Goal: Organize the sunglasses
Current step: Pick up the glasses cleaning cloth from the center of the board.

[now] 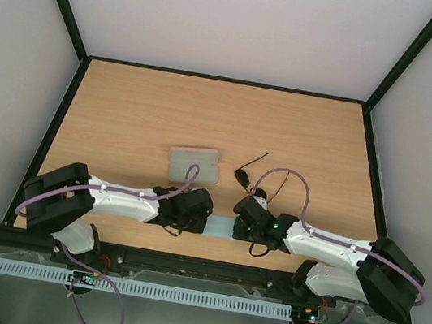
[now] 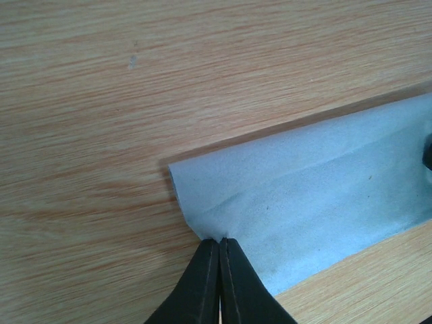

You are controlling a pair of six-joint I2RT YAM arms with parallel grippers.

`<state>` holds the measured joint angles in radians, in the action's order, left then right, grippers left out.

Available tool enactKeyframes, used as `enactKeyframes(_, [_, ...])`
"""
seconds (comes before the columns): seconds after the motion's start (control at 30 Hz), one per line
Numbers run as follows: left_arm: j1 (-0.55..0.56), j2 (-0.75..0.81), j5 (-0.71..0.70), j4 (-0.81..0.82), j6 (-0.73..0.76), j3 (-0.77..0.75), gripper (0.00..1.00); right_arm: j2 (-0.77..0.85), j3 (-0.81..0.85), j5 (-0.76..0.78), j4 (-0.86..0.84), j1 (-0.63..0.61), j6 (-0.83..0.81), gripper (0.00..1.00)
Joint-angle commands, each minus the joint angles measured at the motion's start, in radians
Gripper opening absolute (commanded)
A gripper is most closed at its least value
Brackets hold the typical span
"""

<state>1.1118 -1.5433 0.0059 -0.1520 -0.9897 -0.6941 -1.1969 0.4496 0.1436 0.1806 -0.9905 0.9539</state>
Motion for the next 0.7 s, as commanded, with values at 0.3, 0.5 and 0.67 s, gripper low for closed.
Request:
enactKeyframes(0.3, [-0.010,0.087,-0.054,-0.103,0.017,-0.059,0.02,0.019,0.067,-0.012,0.125,-0.010,-0.018,0.01])
enactKeyframes(0.5, [-0.010,0.098,-0.051,-0.107,0.020,-0.067,0.02,0.025,0.071,-0.016,0.124,-0.011,-0.017,0.01])
enactKeyframes(0.67, [-0.012,0.114,-0.060,-0.108,0.013,-0.057,0.02,0.025,0.078,-0.016,0.123,-0.010,-0.021,0.01])
